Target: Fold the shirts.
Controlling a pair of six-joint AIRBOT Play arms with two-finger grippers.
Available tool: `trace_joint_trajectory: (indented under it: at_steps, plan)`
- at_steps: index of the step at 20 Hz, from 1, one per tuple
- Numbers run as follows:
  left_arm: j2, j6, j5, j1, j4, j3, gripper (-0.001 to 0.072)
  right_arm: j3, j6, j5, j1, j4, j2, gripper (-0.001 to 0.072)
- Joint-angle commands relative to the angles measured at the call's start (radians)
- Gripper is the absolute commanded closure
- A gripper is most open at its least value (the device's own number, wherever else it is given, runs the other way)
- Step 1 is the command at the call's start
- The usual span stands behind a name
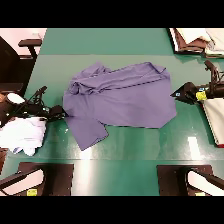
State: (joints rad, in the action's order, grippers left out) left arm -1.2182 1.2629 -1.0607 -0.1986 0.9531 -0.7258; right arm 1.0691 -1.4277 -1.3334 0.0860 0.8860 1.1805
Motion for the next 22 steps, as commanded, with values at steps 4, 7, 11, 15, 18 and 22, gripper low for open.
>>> trace_joint_trajectory:
  at_steps: [4, 7, 11, 15, 18, 22]
  plan:
    - [0.002, 0.019, 0.079, 0.064, -0.010, -0.032, 0.0684, -0.016, -0.066, -0.048, 0.002, 0.198, -0.004, 0.0301]
    - [0.003, 0.016, 0.039, 0.064, -0.011, -0.097, 0.0685, -0.106, -0.086, -0.056, 0.014, 0.267, -0.004, 0.0297]
    - [0.003, 0.011, 0.031, 0.064, -0.011, -0.128, 0.0685, -0.324, -0.085, 0.078, 0.021, 0.202, -0.003, 0.0199]
    - [0.003, 0.011, 0.031, 0.064, -0.011, -0.128, 0.0685, -0.441, -0.056, 0.219, 0.021, 0.046, -0.003, 0.0212]
    - [0.003, 0.011, 0.030, 0.064, -0.012, -0.128, 0.0685, -0.453, -0.048, 0.268, -0.015, 0.029, -0.003, 0.0283]
    - [0.003, 0.011, 0.020, 0.064, -0.011, -0.128, 0.0684, -0.452, -0.048, 0.328, -0.092, 0.030, -0.001, 0.0406]
